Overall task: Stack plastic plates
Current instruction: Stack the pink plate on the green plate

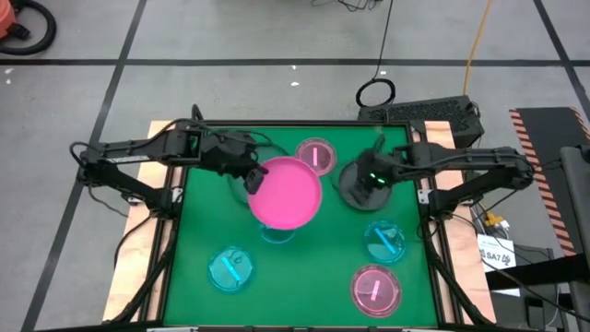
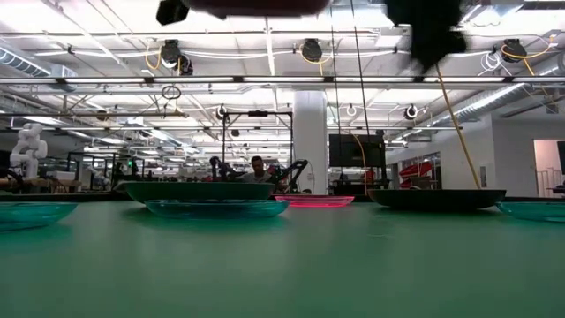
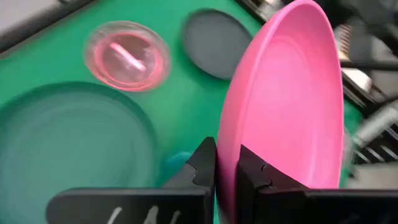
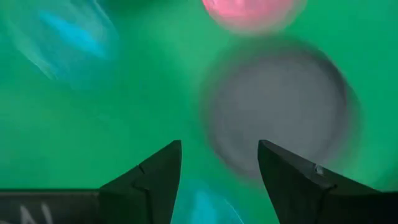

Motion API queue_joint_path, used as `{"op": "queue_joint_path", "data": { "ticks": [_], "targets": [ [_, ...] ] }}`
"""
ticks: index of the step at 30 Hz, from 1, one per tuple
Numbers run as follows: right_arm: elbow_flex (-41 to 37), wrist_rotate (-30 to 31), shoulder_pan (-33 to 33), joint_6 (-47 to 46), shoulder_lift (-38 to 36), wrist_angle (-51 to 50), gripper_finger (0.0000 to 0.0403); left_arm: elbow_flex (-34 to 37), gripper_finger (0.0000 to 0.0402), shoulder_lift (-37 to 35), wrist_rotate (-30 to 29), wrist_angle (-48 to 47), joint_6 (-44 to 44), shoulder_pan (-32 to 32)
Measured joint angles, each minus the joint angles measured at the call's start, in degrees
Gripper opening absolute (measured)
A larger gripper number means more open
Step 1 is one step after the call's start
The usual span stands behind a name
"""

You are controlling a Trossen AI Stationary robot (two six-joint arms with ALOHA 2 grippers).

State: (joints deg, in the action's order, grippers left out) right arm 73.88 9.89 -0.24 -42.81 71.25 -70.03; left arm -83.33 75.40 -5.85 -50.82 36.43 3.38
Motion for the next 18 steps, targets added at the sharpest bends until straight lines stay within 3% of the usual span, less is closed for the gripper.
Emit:
{"op": "queue_joint_path", "data": {
  "ticks": [11,18],
  "targets": [
    [0.1,5.4,2.6,-0.2,-3.3,0.9,0.0205,0.1,0.002,-1.6,-0.2,-9.3,-6.9,8.9],
    [0.1,5.0,2.8,5.6,-4.0,6.4,0.0205,0.2,0.002,-1.7,5.0,-12.2,-17.8,19.1]
  ]
}}
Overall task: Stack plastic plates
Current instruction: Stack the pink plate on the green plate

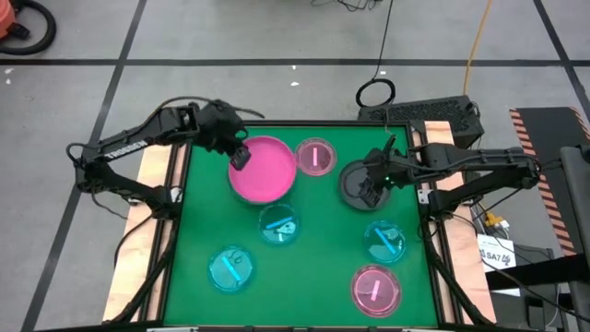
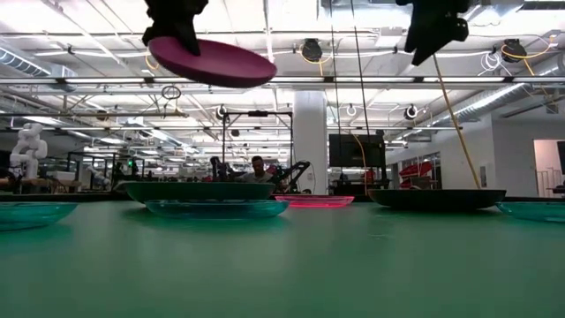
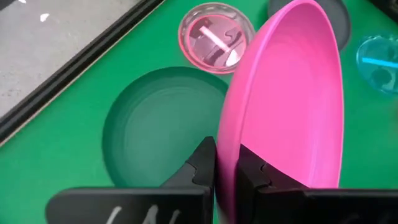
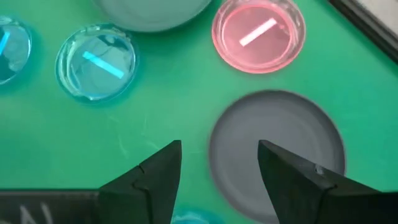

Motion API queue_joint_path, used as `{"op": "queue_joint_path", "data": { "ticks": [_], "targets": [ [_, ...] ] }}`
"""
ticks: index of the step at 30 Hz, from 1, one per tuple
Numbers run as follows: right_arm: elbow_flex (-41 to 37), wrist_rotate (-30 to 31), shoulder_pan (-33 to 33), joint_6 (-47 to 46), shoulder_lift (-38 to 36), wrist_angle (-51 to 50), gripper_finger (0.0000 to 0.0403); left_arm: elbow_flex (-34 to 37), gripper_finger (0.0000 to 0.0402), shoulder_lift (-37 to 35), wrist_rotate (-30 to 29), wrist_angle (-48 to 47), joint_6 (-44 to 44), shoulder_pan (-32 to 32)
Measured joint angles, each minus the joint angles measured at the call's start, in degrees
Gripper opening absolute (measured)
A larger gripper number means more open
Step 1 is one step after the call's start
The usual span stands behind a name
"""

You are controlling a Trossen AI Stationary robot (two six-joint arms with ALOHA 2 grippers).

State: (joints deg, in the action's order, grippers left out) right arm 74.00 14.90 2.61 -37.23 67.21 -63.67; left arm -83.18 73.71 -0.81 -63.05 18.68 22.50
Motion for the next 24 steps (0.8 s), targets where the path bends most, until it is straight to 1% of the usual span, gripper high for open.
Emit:
{"op": "queue_joint_path", "data": {
  "ticks": [3,7,11,14,18,24],
  "targets": [
    [0.0,-0.1,0.1,-0.2,0.0,1.1,0.0205,0.0,0.002,0.0,3.1,0.1,-4.4,5.5],
    [0.0,-0.1,0.1,-0.7,0.0,2.3,0.0202,0.0,0.002,0.4,9.2,0.2,-9.7,12.6],
    [0.0,0.0,0.1,-1.1,0.0,2.7,0.0198,0.0,0.002,1.6,13.6,0.2,-15.0,17.7],
    [0.0,0.0,0.1,-1.9,0.0,2.6,0.0197,0.0,0.002,3.2,16.5,0.2,-18.9,20.1],
    [0.1,0.0,0.1,-4.5,0.0,2.6,0.0196,0.0,0.002,6.7,19.0,0.2,-22.8,22.0],
    [0.1,-0.1,0.1,-9.3,0.0,2.6,0.0196,0.1,0.002,12.8,21.1,0.2,-28.8,23.6]
  ]
}}
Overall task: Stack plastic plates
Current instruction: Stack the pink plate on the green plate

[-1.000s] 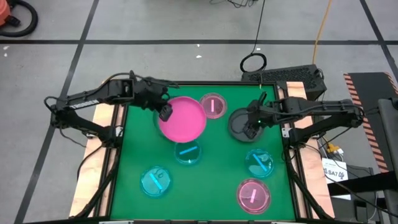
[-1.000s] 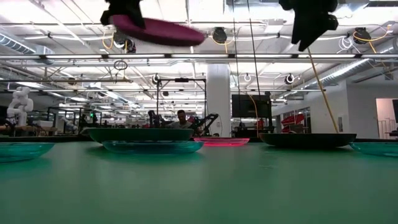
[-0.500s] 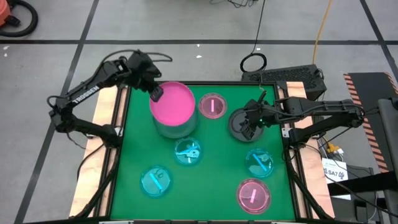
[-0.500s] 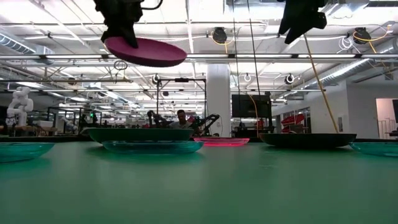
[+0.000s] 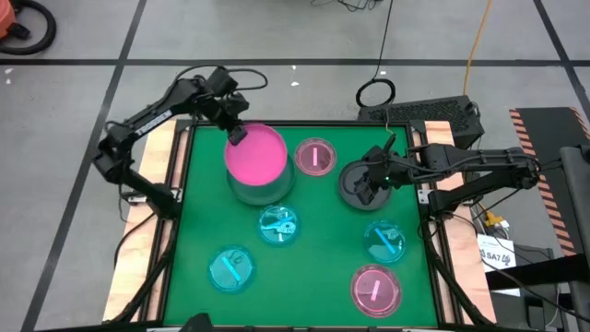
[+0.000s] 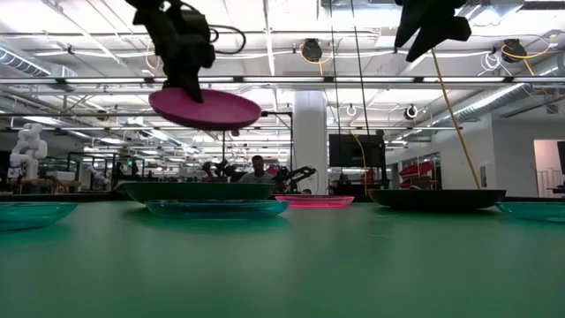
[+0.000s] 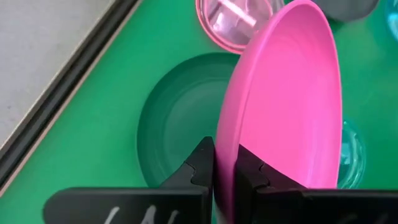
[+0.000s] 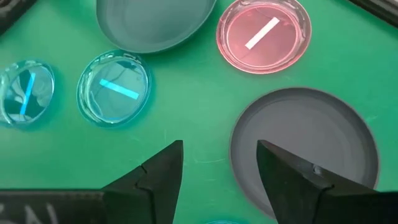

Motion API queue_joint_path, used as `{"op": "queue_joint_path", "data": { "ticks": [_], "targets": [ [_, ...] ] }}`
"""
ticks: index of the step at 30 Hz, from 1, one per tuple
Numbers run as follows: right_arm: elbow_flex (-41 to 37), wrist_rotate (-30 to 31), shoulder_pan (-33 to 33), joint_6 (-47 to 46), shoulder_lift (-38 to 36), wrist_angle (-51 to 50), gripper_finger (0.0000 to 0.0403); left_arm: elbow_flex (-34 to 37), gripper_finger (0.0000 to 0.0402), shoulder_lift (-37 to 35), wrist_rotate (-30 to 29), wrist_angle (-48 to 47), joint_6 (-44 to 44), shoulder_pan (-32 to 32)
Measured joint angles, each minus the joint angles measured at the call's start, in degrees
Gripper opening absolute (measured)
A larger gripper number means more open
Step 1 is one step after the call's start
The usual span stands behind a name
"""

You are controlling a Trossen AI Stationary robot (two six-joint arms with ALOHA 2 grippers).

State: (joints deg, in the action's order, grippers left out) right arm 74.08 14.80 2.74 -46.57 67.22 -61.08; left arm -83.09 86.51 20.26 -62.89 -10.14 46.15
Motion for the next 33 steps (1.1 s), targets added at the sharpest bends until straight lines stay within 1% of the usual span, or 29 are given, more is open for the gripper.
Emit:
{"op": "queue_joint_path", "data": {
  "ticks": [4,15,20,25,28,33],
  "targets": [
    [0.0,0.0,0.0,-1.3,0.0,0.0,0.0196,0.0,0.002,3.5,0.5,0.0,-2.9,1.2],
    [0.0,0.1,0.0,-2.3,0.0,0.0,0.0196,0.0,0.0022,14.1,0.9,-0.7,-10.3,0.8],
    [0.0,0.7,0.0,-3.5,0.0,0.0,0.0196,0.0,0.0034,17.1,0.9,-0.4,-11.9,0.7],
    [0.0,3.3,0.0,-4.2,0.0,0.0,0.0196,0.0,0.0038,19.5,0.8,-0.4,-13.8,0.7],
    [0.0,3.5,0.0,-4.2,0.0,0.0,0.0196,0.0,0.0039,20.6,0.8,0.0,-13.8,0.7],
    [0.0,6.1,-0.1,-4.4,0.0,0.0,0.0196,0.0,0.004,22.4,0.7,0.0,-13.7,0.4]
  ]
}}
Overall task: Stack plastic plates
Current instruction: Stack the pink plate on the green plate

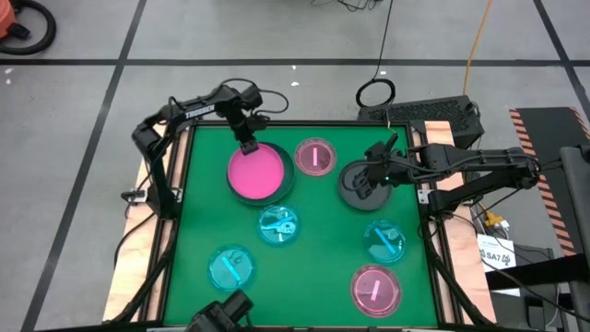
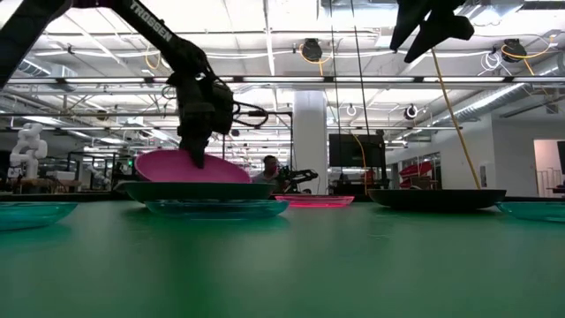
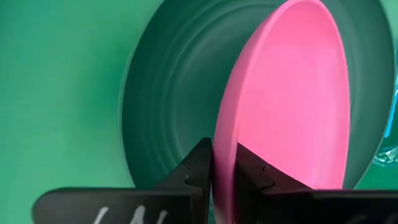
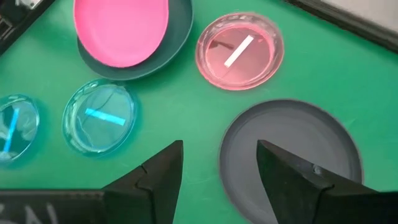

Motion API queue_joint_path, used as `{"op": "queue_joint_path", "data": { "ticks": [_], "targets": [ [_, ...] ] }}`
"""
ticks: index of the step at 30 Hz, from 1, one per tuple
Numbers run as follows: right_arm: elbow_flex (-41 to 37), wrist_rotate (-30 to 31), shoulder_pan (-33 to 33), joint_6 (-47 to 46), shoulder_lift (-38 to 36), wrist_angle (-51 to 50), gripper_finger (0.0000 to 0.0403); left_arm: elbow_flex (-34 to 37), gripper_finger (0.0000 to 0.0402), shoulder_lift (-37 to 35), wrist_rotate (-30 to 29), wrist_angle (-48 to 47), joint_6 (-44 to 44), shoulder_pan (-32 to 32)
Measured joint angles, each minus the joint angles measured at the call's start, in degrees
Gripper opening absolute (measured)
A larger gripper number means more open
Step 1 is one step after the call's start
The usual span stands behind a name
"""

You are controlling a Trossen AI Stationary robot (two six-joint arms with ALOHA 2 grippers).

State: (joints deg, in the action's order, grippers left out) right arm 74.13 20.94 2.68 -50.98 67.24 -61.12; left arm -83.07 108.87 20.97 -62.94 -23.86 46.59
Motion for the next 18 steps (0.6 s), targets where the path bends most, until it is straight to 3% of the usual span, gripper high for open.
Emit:
{"op": "queue_joint_path", "data": {
  "ticks": [9,18],
  "targets": [
    [0.0,0.5,0.0,0.0,0.0,0.0,0.0196,0.0,0.0049,1.5,-5.9,4.0,0.7,-1.6],
    [0.0,1.8,-0.9,0.1,0.0,0.0,0.0196,0.0,0.0124,1.5,-9.2,4.9,1.5,-2.6]
  ]
}}
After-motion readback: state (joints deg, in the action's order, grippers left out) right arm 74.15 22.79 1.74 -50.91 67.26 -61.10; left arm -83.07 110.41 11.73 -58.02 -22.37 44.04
